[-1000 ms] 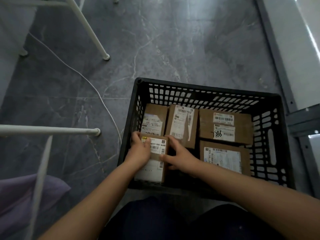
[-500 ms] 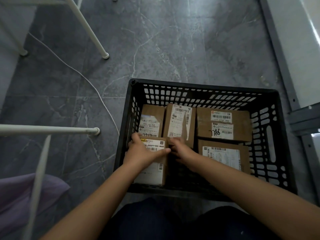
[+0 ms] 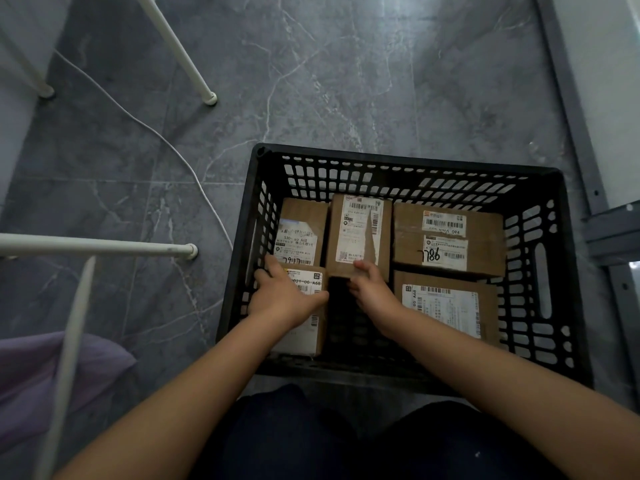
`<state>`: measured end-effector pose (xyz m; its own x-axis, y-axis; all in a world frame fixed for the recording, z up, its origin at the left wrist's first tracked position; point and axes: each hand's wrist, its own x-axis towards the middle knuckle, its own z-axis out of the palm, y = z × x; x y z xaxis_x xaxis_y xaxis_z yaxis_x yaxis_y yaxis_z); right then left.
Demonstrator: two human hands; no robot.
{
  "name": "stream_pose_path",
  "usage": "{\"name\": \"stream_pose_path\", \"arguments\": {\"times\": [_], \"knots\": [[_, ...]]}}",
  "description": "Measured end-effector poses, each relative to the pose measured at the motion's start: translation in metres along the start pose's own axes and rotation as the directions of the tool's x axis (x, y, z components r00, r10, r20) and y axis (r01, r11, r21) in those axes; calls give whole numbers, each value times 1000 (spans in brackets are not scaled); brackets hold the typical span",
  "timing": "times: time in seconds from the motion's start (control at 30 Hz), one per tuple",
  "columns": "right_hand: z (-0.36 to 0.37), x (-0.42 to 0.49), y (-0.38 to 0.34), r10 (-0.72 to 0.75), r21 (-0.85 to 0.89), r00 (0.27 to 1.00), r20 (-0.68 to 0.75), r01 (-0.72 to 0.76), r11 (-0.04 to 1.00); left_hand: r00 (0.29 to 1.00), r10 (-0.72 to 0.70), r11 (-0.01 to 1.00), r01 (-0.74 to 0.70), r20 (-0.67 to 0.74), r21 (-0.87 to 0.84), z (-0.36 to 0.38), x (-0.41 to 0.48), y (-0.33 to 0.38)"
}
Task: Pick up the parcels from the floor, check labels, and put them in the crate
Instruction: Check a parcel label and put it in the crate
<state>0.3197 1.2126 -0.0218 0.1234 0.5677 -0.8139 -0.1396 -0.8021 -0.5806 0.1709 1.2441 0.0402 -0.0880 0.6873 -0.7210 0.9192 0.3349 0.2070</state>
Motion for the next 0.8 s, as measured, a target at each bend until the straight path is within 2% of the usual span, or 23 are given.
{"name": "stream_pose_path", "arguments": {"times": [0.17,0.47,0.67,0.8], "knots": [[-1,-4,-1,-13,-51,1000,21,14,999,999,-1,1000,1,-33,8,17,5,-1],[-5,-13,-6,-1,-191,998,58,12,981,998,-65,998,65,8,-14,38,22,1],[-2,-17,-6,6,-293,987,159,41,955,994,-74,996,78,77,-46,40,33,-4],[3,-21,-1,84,-397,965,248,22,917,995,-70,987,79,69,-142,38,35,-7]]}}
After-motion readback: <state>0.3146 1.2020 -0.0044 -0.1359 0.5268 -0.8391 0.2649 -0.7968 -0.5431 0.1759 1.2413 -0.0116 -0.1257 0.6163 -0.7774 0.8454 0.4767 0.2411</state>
